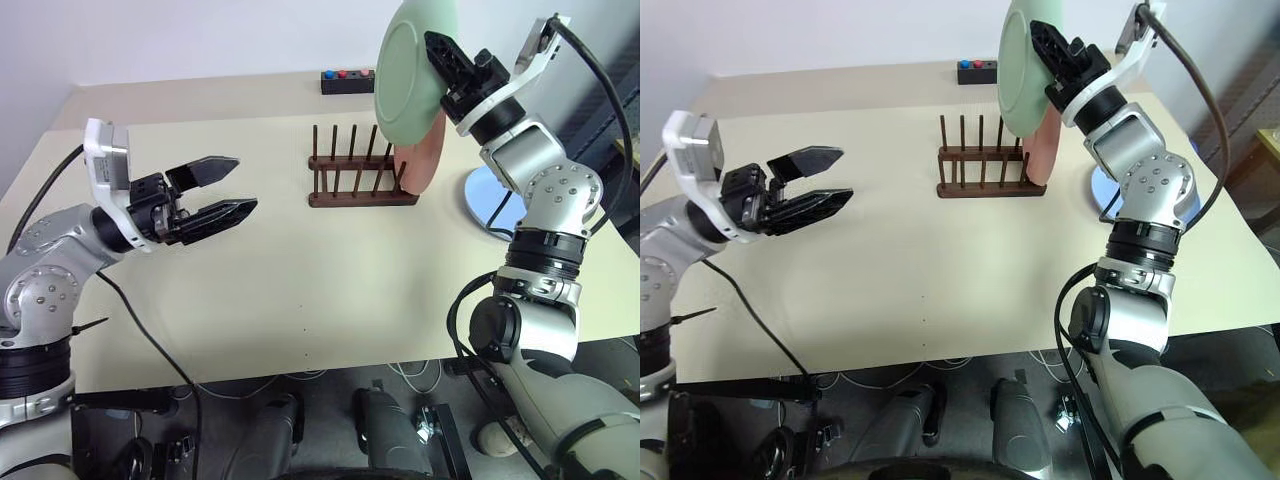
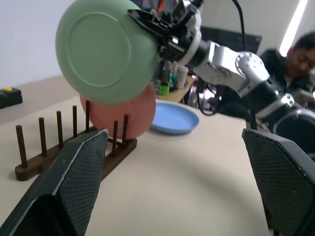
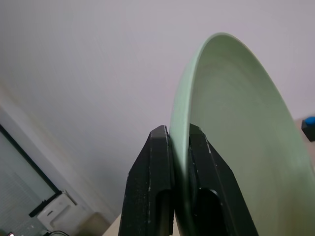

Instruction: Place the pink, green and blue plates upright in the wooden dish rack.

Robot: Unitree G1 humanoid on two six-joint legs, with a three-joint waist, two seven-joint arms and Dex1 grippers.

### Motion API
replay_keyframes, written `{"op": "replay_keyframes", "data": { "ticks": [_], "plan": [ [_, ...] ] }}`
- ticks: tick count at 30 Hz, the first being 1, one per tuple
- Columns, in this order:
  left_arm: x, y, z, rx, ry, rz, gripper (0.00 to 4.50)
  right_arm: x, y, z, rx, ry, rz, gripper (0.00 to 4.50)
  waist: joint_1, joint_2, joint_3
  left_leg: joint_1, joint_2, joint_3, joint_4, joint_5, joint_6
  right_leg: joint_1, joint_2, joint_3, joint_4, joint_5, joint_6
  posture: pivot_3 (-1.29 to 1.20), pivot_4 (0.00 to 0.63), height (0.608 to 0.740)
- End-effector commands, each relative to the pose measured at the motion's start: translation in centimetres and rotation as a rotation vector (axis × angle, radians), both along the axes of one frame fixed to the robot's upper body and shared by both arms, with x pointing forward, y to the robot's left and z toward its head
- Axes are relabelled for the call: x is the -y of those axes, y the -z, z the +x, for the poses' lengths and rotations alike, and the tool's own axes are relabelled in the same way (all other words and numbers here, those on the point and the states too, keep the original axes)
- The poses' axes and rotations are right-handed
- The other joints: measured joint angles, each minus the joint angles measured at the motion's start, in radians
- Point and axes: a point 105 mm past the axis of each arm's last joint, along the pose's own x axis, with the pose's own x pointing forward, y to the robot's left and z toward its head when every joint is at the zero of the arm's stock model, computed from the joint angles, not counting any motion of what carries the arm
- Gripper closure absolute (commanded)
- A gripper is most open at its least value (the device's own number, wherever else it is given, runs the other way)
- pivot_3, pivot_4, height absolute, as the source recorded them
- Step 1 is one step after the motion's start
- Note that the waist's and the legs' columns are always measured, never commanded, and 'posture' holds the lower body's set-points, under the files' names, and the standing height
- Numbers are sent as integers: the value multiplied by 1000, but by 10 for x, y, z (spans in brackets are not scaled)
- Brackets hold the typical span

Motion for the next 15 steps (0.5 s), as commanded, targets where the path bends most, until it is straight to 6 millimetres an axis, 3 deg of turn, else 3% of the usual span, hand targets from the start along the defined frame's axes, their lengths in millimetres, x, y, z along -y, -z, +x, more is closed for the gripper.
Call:
{"op": "replay_keyframes", "data": {
  "ticks": [1, 6, 15],
  "plan": [
    [-8, -7, 0, 65, -38, 22, 24, 0, -4, -3, 21, 8, -4, 4500, 0, 0, 0, 0, 0, 0, 0, 0, 0, 0, 0, 0, 0, 0, 0, 0, 150, 740],
    [-6, -5, 0, 75, -34, 27, 24, 3, 21, 7, -57, 41, -18, 4500, 0, 0, 0, 0, 0, 0, 0, 0, 0, 0, 0, 0, 0, 0, 0, 0, 150, 740],
    [-5, -6, 1, 85, -39, 33, 24, 0, 23, 10, -54, 48, -29, 4500, -2, 0, 0, 0, 1, 0, 0, 0, 0, 0, 0, 0, 0, 0, 0, 0, 150, 740]
  ]
}}
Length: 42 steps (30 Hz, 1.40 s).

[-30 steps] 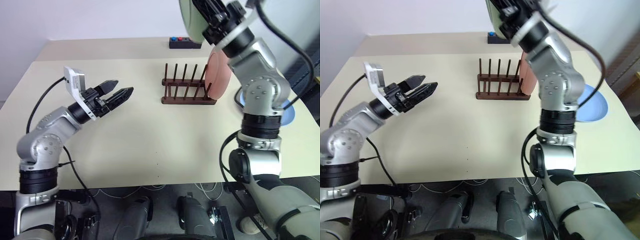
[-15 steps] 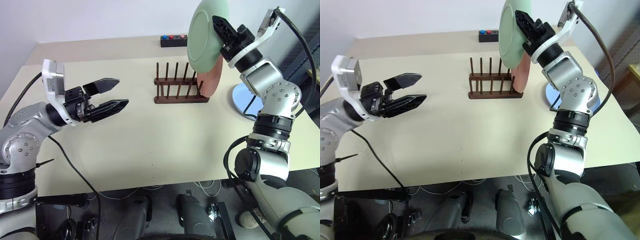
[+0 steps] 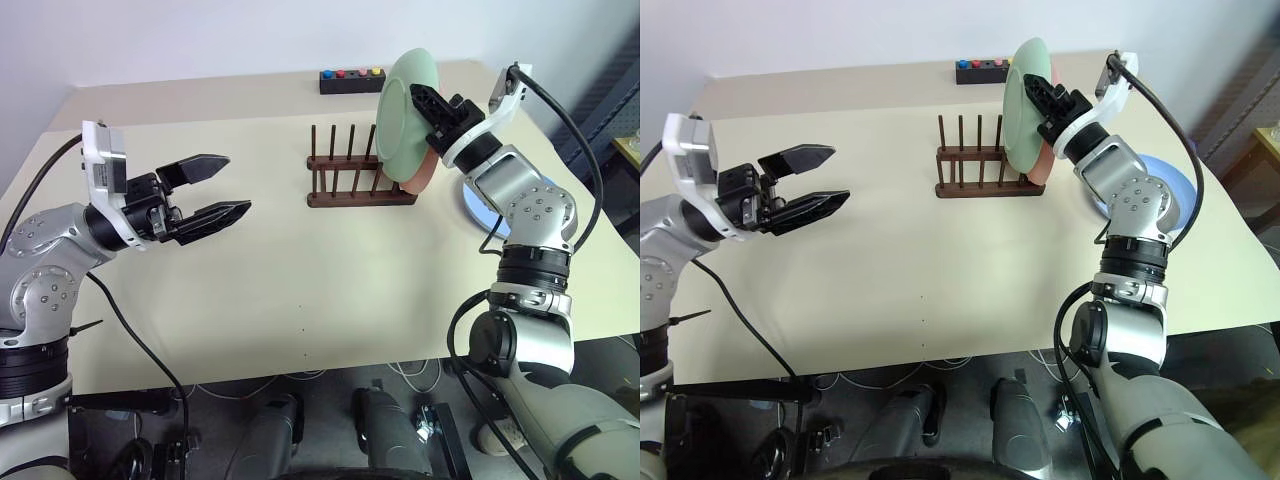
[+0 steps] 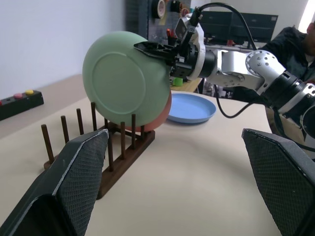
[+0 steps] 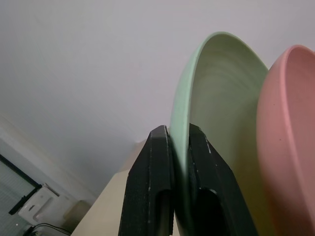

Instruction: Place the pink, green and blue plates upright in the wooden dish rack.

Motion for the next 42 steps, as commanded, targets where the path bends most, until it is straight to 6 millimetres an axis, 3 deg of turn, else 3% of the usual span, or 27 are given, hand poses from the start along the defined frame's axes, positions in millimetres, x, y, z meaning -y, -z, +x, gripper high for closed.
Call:
{"op": "replay_keyframes", "data": {
  "ticks": [1, 9, 29, 42],
  "plan": [
    [0, -9, -3, 54, -2, 6, 24, -3, -23, -5, 92, -7, 18, 4500, 1, 0, 0, 0, 0, 0, 0, 0, 0, 0, 0, 0, 0, 0, 0, 0, 150, 740],
    [-1, -9, -2, 56, -11, -2, 24, 1, -59, -9, 167, -8, 62, 4500, 1, 0, 0, 0, 0, 0, 0, 0, 0, 0, 0, 0, 0, 0, 0, 0, 150, 740],
    [-1, -11, -1, 58, -16, -15, 24, -19, -70, -25, 207, -104, 80, 4500, 1, 0, 0, 0, 0, 0, 0, 0, 0, 0, 0, 0, 0, 0, 0, 0, 150, 740],
    [-1, -10, 0, 60, -23, -9, 24, -20, -36, -17, 147, -81, 29, 4500, 1, 0, 0, 0, 0, 0, 0, 0, 0, 0, 0, 0, 0, 0, 0, 0, 150, 740]
  ]
}}
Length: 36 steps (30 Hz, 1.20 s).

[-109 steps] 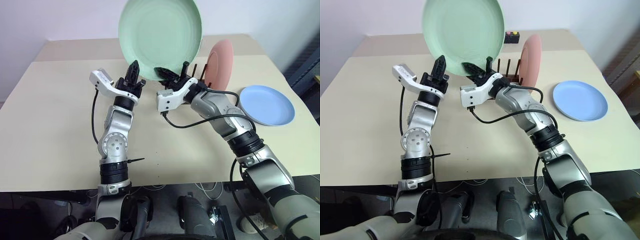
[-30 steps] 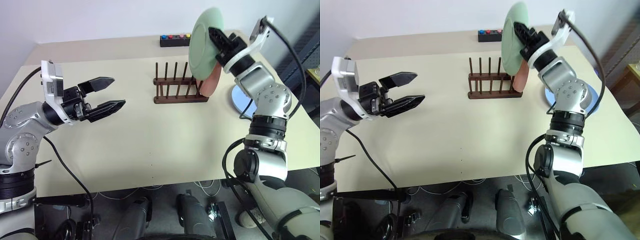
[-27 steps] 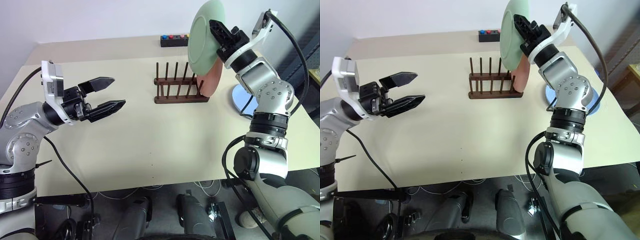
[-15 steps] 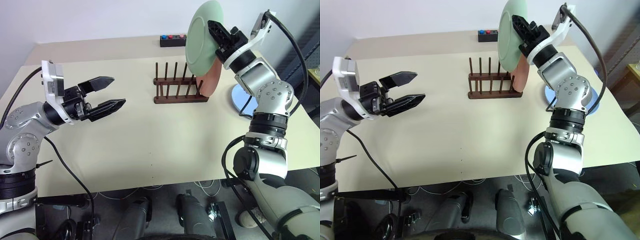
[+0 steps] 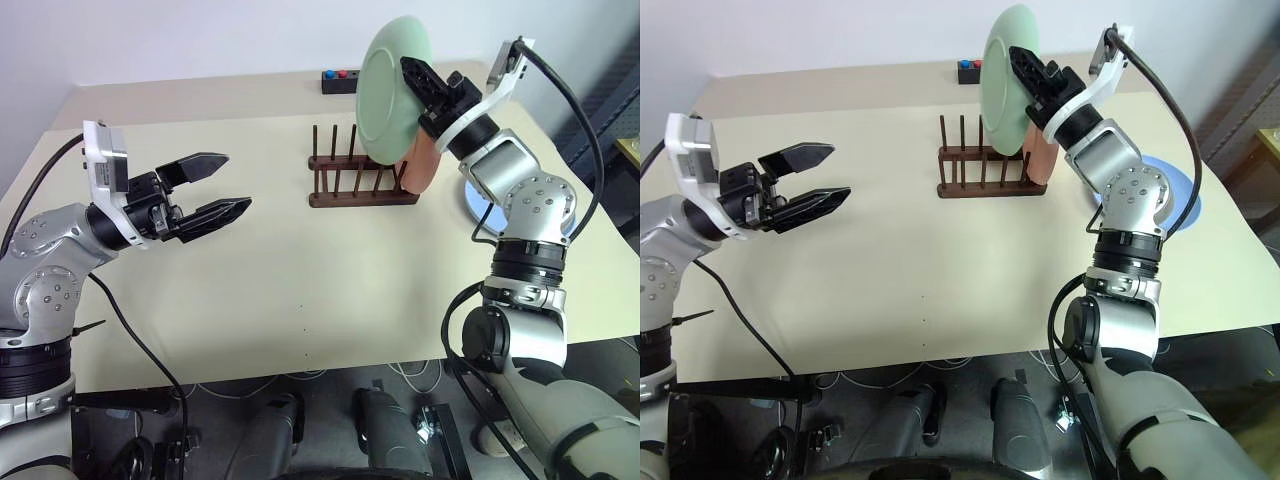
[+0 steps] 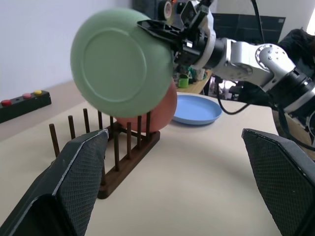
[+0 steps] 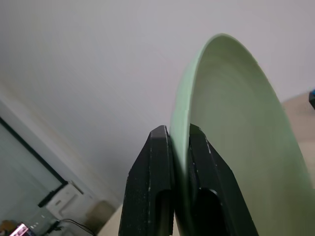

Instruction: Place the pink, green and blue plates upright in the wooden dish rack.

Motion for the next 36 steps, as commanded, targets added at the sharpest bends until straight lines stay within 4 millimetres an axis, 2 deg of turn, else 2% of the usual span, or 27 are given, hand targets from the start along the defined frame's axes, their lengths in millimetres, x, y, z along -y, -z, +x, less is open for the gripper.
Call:
{"op": "replay_keyframes", "data": {
  "ticks": [1, 6, 14, 18, 21, 26, 28, 36],
  "plan": [
    [-1, -10, -3, 58, -4, 5, 24, 1, -11, -6, 70, 8, -7, 4500, 0, 0, 0, 0, 0, 0, 0, 0, 0, 0, 0, 0, 0, 0, 0, 0, 150, 740],
    [0, -11, -3, 61, -3, 7, 24, -1, -2, -3, 56, 10, -24, 4500, 0, 0, 0, 0, 0, 0, 0, 0, 0, 0, 0, 0, 0, 0, 0, 0, 150, 740],
    [0, -12, -3, 68, -9, 12, 24, -11, 24, 8, -29, 29, -70, 4500, -1, 0, 0, 0, 0, 0, 0, 0, 0, 0, 0, 0, 0, 0, 0, 0, 150, 740],
    [-1, -12, -3, 71, -17, 12, 24, -12, 29, 12, -48, 39, -70, 4500, -1, 0, 0, 0, 0, 0, 0, 0, 0, 0, 0, 0, 0, 0, 0, 0, 150, 740],
    [-2, -11, -3, 70, -21, 14, 0, -14, 31, 12, -63, 25, -65, 3374, 0, 0, 0, 0, 0, 0, 0, 0, 0, 0, 0, 0, 0, 0, 0, 0, 150, 740],
    [-2, -11, -4, 68, -22, 13, 0, -14, 25, 12, -39, 36, -85, 849, 0, 0, 0, 0, 0, 0, 0, 0, 0, 0, 0, 0, 0, 0, 0, 0, 150, 740],
    [-2, -10, -4, 67, -21, 13, 0, -15, 20, 11, -17, 40, -95, 26, 0, 0, 0, 0, 0, 0, 0, 0, 0, 0, 0, 0, 0, 0, 0, 0, 150, 740],
    [-2, -10, -4, 59, -16, 11, 0, -10, -16, -3, 201, 88, -130, 26, 0, 0, 0, 0, 0, 0, 0, 0, 0, 0, 0, 0, 0, 0, 0, 0, 150, 740]
  ]
}}
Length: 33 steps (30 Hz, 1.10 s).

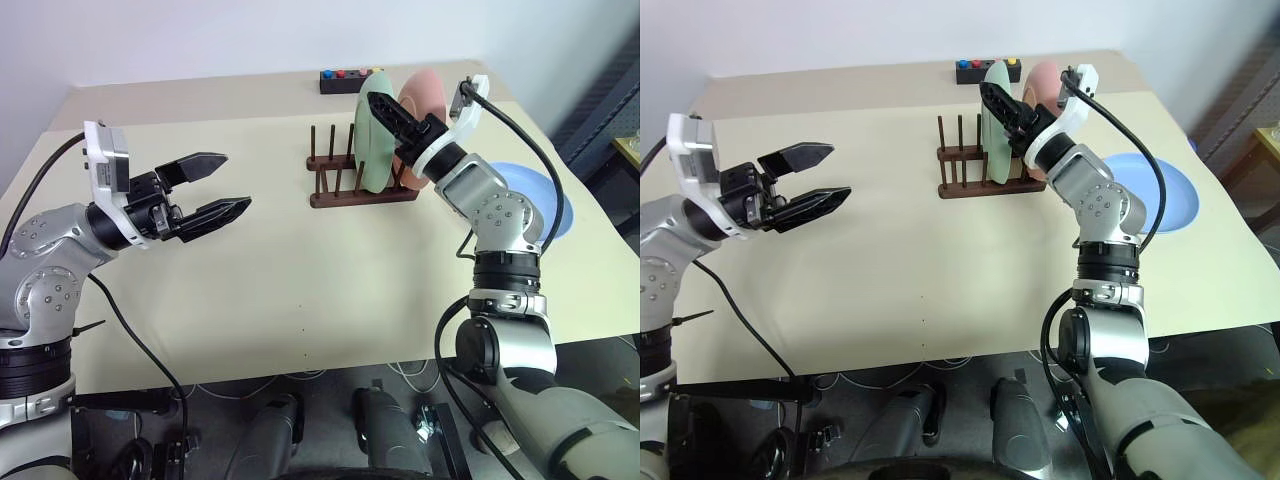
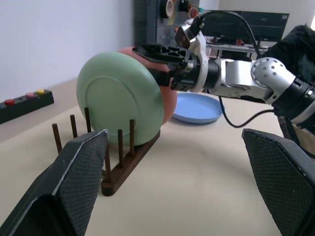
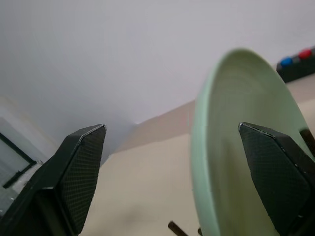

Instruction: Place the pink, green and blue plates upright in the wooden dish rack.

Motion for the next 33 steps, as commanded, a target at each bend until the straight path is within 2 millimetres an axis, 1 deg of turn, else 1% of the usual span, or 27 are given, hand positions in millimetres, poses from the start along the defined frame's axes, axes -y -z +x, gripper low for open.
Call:
{"op": "replay_keyframes", "data": {
  "ticks": [1, 4, 7, 8, 10, 11, 12, 14, 15, 18, 19, 22, 24, 25, 27, 30, 33],
  "plan": [
    [-1, -11, -5, 54, 1, 1, 0, 5, -49, -18, 246, 26, -25, 26, 0, 0, 0, 0, 0, 0, 0, 0, 0, 0, 0, 0, 0, 0, 0, 0, 150, 740],
    [0, -11, -5, 53, 5, 2, 0, 14, -67, -27, 376, 77, -32, 26, 1, 0, 0, 0, 0, 0, 0, 0, 0, 0, 1, 0, 0, 0, 0, 0, 150, 740],
    [0, -10, -5, 50, 10, 7, 0, 25, -82, -35, 452, 95, -6, 26, 1, 0, 0, 0, 0, 0, 0, 0, 0, 0, 1, 0, 0, 0, 0, 0, 150, 740],
    [1, -8, -5, 45, 16, 17, 0, 30, -84, -39, 498, 111, -73, 26, 1, 0, 0, 0, 0, 0, 0, 0, 0, 0, 1, 0, 0, 0, 0, 0, 150, 740],
    [4, -3, -8, 28, 38, 44, 0, 37, -75, -44, 561, 104, -276, 26, 4, 0, 0, 0, 0, 0, 0, 0, 0, 0, 1, 0, 0, 0, 0, 0, 150, 740],
    [6, 1, -11, 22, 53, 64, 0, 42, -66, -44, 568, 102, -383, 26, 5, 0, 0, 0, 0, 0, 0, 0, 0, 0, 1, 0, -1, 0, 0, 0, 150, 740],
    [9, 6, -14, 6, 76, 77, 0, 51, -60, -43, 551, 90, -443, 26, 7, 0, 0, 0, 0, 0, 0, 0, 0, 1, 1, 0, -1, 0, 0, 0, 150, 740],
    [15, 14, -19, -10, 111, 103, 0, 67, -49, -45, 508, 60, -536, 26, 6, 0, 0, 0, 0, 1, 0, 0, 1, 1, 1, 0, -2, 0, 0, 0, 150, 740],
    [16, 16, -21, -13, 119, 109, 0, 71, -46, -46, 498, 46, -563, 26, 6, 0, 0, 0, 0, 1, 0, 0, 0, 1, 1, 0, -2, 0, 0, 0, 150, 740],
    [23, 22, -22, -13, 144, 137, 0, 91, -36, -59, 437, -11, -669, 26, 6, 0, 0, 0, 0, 1, 1, 0, 0, 1, -1, 0, -1, 0, 0, 0, 150, 740],
    [28, 26, -23, -15, 164, 155, 0, 103, -28, -61, 377, -13, -733, 26, 7, 0, 0, 0, 0, 1, 1, 0, 0, 1, -1, 0, -1, 0, 0, 0, 150, 740],
    [47, 40, -31, -12, 234, 191, 0, 139, 11, -59, 156, 30, -996, 26, 13, 1, 0, 0, 0, 2, 1, -1, 1, 2, -1, 0, -2, 0, 0, 0, 150, 740],
    [56, 43, -31, -1, 249, 172, 0, 155, 34, -59, 28, 45, -1107, 26, 18, 1, 0, 0, 0, 2, 1, -1, 1, 3, -2, 0, -3, 0, 0, 0, 150, 740],
    [60, 43, -31, 1, 255, 163, 0, 160, 42, -59, -21, 46, -1134, 26, 19, 1, 0, 0, 1, 3, 1, -1, 1, 3, -2, 0, -3, 0, -1, 0, 150, 740],
    [65, 45, -31, 9, 263, 158, 0, 163, 54, -59, -93, 35, -1149, 26, 19, 1, 0, 1, 2, 4, 1, -1, 1, 3, -1, 0, -3, 0, -1, 0, 150, 740],
    [68, 46, -30, 13, 275, 162, 0, 169, 74, -59, -183, 12, -1238, 26, 24, 2, 1, 0, 2, 5, 1, -1, 1, 2, -2, 1, -3, 0, -1, 0, 150, 740],
    [72, 50, -34, 6, 294, 169, 0, 184, 80, -48, -231, 85, -1319, 26, 30, 2, 1, 0, 1, 5, 2, -1, 1, 3, -2, 1, -4, 0, -1, 0, 150, 740]
  ]
}}
